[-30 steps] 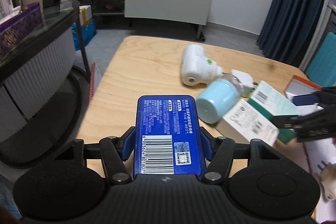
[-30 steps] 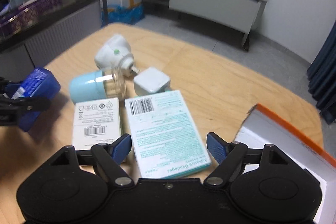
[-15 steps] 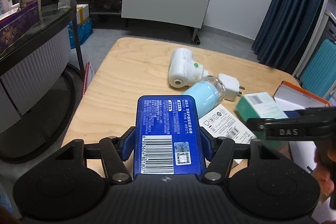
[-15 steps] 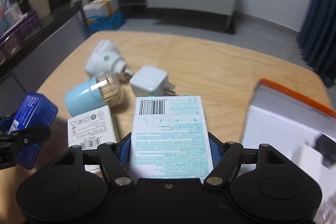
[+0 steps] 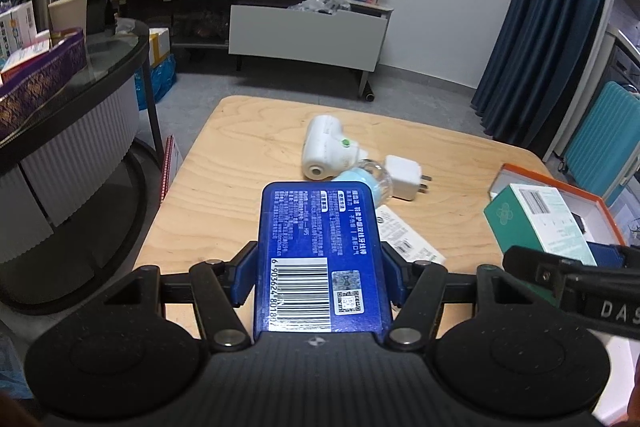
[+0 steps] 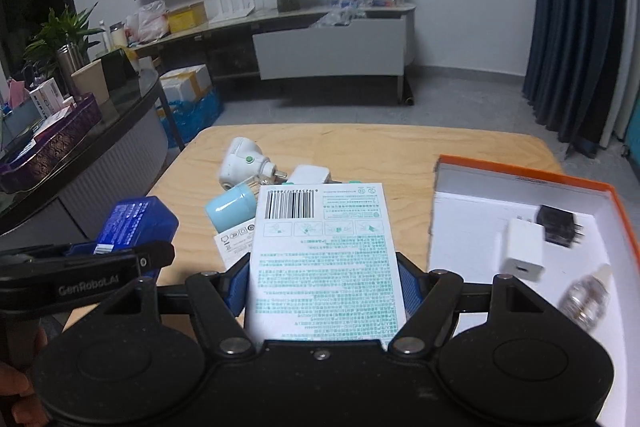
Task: Organize rigid objects
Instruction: 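Carry the blue tin and teal box over the white box with both tools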
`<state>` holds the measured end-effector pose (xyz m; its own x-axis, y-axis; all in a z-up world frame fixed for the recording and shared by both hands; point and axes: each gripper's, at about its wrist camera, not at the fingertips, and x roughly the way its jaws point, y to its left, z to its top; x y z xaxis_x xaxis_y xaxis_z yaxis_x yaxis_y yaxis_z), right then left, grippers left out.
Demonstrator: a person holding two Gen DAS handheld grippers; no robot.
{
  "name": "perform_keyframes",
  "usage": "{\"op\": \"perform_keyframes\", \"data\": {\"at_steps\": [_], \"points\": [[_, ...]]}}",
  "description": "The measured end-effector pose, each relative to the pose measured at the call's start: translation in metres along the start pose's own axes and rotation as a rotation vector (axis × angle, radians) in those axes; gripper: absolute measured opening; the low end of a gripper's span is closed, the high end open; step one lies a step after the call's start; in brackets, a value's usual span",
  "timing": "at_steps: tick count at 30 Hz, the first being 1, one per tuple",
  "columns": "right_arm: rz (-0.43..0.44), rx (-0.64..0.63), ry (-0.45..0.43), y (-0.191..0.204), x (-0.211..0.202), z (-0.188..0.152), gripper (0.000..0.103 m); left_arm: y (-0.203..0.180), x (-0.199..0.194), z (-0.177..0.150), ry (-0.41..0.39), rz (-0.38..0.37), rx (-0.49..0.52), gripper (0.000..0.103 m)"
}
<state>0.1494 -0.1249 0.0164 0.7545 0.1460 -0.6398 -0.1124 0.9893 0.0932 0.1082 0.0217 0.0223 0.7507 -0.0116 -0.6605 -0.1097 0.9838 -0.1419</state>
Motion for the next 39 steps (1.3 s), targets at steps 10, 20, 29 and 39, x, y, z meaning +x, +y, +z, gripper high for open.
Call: {"op": "perform_keyframes", "data": {"at_steps": [10, 20, 29, 39], "points": [[-0.021, 0.017, -0.032, -0.005, -0.038, -0.021, 0.085, -0.014, -0.025, -0.01, -0.03, -0.027, 0.027, 0.063], [-0.036, 0.025, -0.087, -0.012, -0.075, -0.035, 0.085, -0.026, -0.048, -0.021, -0.056, -0.053, 0.051, 0.063], [-0.056, 0.045, -0.124, -0.023, -0.103, -0.052, 0.085, -0.034, -0.064, -0.04, -0.067, -0.07, 0.078, 0.063], [-0.057, 0.039, -0.148, -0.021, -0.115, -0.058, 0.085, -0.032, -0.077, -0.044, -0.096, -0.055, 0.063, 0.063]]}}
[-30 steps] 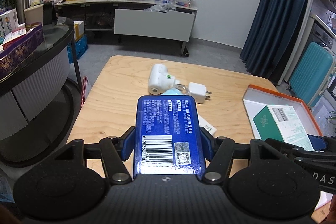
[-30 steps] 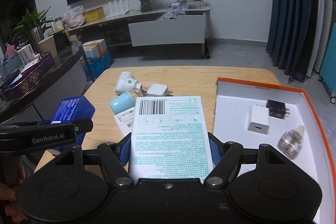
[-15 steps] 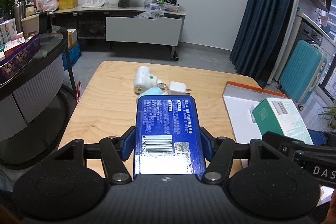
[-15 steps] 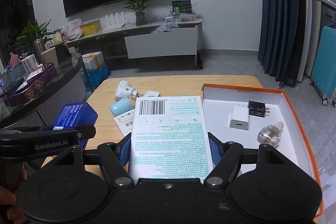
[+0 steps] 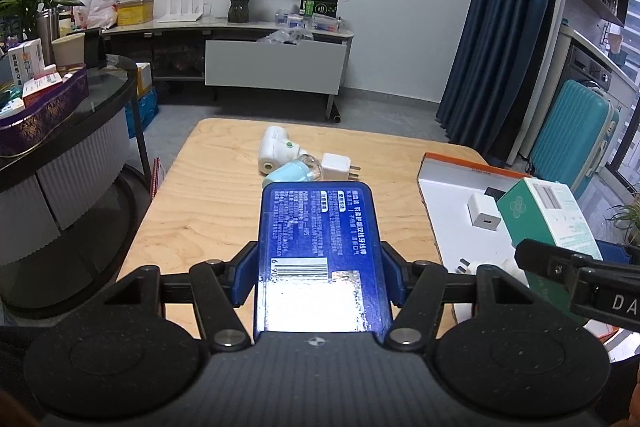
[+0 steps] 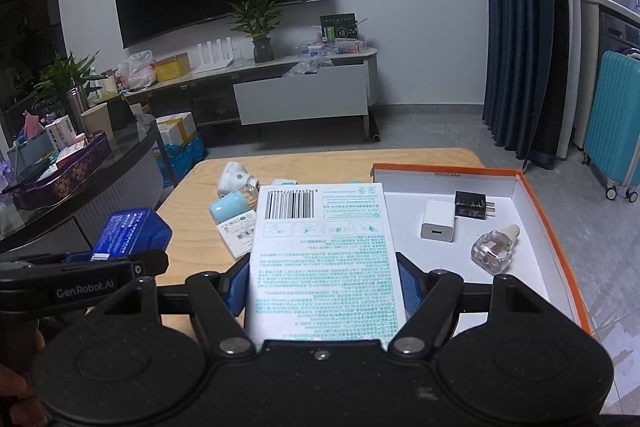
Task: Organize rigid objects
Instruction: 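Carry the blue tin and teal box over the white box with both tools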
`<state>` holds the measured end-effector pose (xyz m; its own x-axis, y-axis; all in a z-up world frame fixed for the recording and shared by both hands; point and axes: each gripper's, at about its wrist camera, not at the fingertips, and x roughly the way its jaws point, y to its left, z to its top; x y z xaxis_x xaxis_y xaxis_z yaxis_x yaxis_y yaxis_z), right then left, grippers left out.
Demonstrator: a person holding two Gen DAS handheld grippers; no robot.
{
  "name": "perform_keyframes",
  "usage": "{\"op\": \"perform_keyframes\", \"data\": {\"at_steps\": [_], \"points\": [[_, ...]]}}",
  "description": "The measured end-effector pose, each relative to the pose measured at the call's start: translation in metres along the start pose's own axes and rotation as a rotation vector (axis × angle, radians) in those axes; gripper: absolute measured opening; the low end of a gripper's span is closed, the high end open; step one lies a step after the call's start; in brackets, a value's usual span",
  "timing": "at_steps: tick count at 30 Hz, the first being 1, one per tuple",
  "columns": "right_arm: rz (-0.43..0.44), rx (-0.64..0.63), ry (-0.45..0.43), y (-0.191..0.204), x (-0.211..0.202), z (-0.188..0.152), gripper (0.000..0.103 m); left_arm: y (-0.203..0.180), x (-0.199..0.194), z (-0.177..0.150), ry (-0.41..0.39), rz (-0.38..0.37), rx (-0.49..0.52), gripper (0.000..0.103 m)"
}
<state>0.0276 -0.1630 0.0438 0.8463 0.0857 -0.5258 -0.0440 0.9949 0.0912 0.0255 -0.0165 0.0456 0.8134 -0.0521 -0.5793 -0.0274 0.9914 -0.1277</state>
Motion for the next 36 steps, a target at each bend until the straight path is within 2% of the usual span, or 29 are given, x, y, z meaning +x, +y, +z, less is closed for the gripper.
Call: {"op": "perform_keyframes", "data": {"at_steps": [20, 36], "points": [[-0.031, 0.029, -0.026, -0.019, -0.014, -0.006, 0.085, -0.018, -0.005, -0.005, -0.004, -0.044, 0.043, 0.063], [-0.086, 0.064, -0.044, -0.039, -0.023, -0.009, 0.085, -0.043, 0.002, -0.002, 0.009, -0.113, 0.091, 0.063]]}}
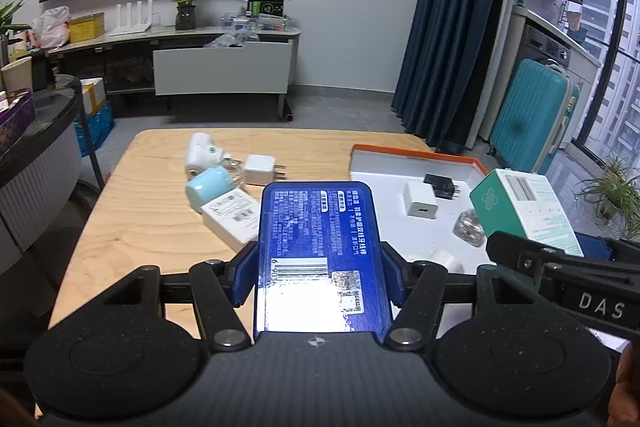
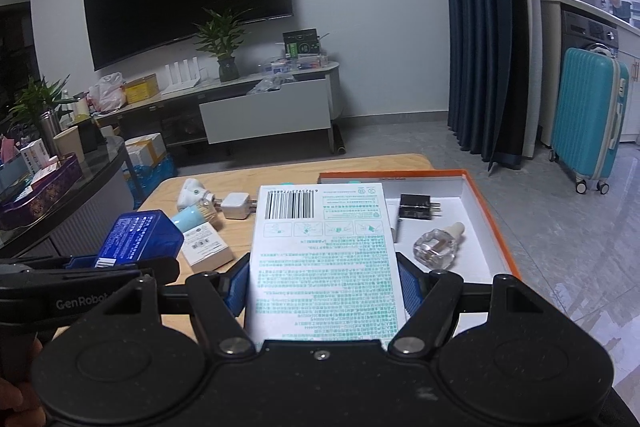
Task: Organize rigid objects
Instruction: 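Carry the blue tin and teal box over the white box with both tools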
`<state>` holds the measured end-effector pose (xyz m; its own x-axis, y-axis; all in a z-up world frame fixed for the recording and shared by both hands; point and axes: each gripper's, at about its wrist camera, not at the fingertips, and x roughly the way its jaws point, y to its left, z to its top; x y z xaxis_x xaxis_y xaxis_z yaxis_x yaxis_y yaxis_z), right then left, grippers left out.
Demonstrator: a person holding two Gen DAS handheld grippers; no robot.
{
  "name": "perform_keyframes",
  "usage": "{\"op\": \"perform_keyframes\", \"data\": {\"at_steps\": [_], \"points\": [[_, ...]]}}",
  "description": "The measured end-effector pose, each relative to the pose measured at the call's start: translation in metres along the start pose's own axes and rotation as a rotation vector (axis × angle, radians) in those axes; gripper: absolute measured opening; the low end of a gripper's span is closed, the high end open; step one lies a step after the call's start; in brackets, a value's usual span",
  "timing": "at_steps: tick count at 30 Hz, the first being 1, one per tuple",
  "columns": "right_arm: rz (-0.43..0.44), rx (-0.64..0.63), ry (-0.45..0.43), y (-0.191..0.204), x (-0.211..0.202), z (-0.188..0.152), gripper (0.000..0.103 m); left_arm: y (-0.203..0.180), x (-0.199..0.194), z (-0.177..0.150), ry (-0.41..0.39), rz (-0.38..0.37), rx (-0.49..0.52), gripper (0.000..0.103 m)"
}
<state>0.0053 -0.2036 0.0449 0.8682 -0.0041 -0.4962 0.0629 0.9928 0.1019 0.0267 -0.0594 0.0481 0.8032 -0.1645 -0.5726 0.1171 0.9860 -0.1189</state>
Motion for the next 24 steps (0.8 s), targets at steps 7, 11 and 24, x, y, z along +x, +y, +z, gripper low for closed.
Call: {"op": "perform_keyframes", "data": {"at_steps": [7, 11, 24], "points": [[-0.033, 0.028, -0.001, -0.015, 0.001, 0.0, 0.085, -0.01, 0.008, 0.003, 0.008, -0.025, 0.023, 0.063], [-0.048, 0.038, -0.003, -0.023, 0.001, 0.0, 0.085, -0.016, 0.013, 0.005, 0.01, -0.038, 0.036, 0.063], [-0.087, 0.047, -0.002, -0.042, 0.008, 0.0, 0.085, -0.034, 0.026, 0.008, 0.025, -0.083, 0.068, 0.063]]}}
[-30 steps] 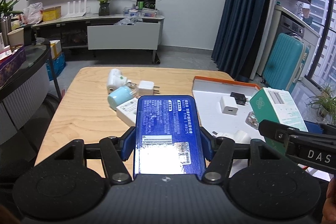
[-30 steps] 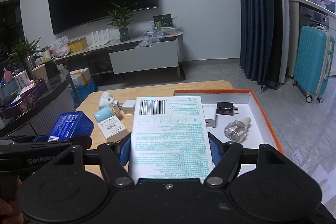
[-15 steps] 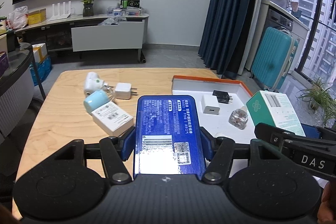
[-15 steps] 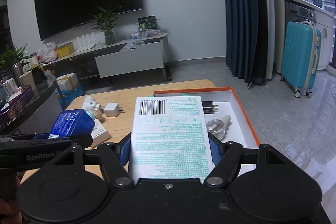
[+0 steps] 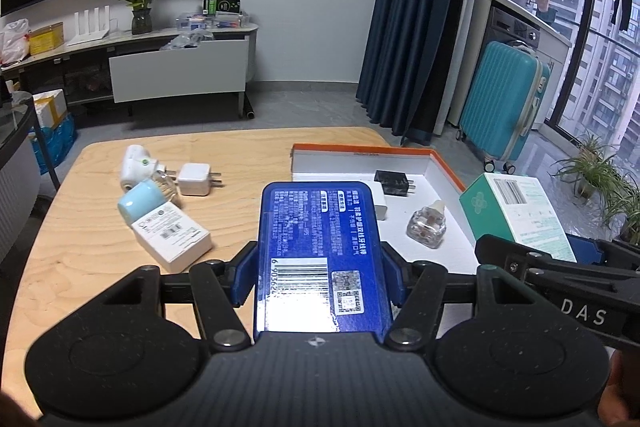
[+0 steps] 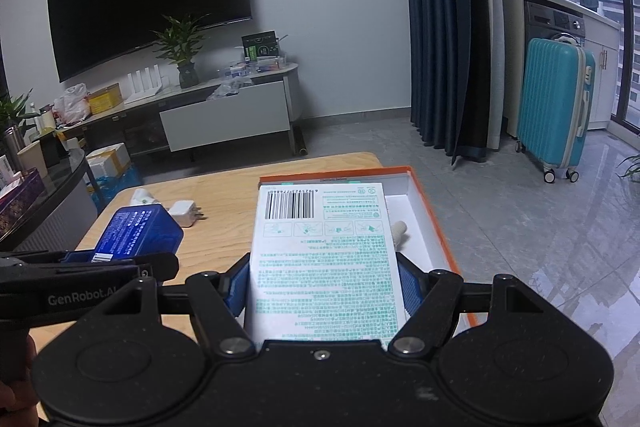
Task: Organize rigid objects
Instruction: 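Carry the blue tin and teal box over the white box with both tools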
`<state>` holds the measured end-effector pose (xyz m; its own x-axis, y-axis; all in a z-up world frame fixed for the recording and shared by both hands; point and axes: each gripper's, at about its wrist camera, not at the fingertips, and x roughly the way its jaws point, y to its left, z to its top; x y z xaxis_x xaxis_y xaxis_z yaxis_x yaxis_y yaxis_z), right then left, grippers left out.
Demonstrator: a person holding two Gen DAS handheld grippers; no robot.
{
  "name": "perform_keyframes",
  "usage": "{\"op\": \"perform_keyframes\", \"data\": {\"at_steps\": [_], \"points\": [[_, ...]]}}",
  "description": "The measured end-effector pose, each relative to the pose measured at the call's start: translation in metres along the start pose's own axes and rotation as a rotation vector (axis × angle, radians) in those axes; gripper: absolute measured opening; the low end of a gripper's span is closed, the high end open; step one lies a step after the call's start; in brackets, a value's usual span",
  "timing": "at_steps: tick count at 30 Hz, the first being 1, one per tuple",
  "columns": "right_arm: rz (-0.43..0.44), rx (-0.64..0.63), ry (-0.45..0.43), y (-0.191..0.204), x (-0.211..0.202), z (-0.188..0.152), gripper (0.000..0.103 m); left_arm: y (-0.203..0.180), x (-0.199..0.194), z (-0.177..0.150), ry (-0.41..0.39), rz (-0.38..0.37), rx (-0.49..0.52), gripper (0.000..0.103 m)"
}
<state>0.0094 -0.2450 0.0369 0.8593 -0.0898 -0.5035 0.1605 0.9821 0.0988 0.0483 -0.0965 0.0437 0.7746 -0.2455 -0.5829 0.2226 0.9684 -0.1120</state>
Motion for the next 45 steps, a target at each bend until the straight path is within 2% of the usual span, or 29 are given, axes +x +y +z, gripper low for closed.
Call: {"op": "perform_keyframes", "data": {"at_steps": [15, 35, 45], "points": [[-0.04, -0.004, 0.031, -0.019, 0.026, 0.006, 0.085, -0.016, 0.029, 0.009, 0.04, -0.048, 0.008, 0.063], [-0.082, 0.003, 0.04, -0.044, 0.055, 0.038, 0.085, -0.034, 0.063, 0.029, 0.095, -0.099, 0.027, 0.063], [-0.08, -0.012, 0.058, -0.044, 0.075, 0.052, 0.085, -0.037, 0.077, 0.034, 0.12, -0.115, 0.031, 0.063]]}}
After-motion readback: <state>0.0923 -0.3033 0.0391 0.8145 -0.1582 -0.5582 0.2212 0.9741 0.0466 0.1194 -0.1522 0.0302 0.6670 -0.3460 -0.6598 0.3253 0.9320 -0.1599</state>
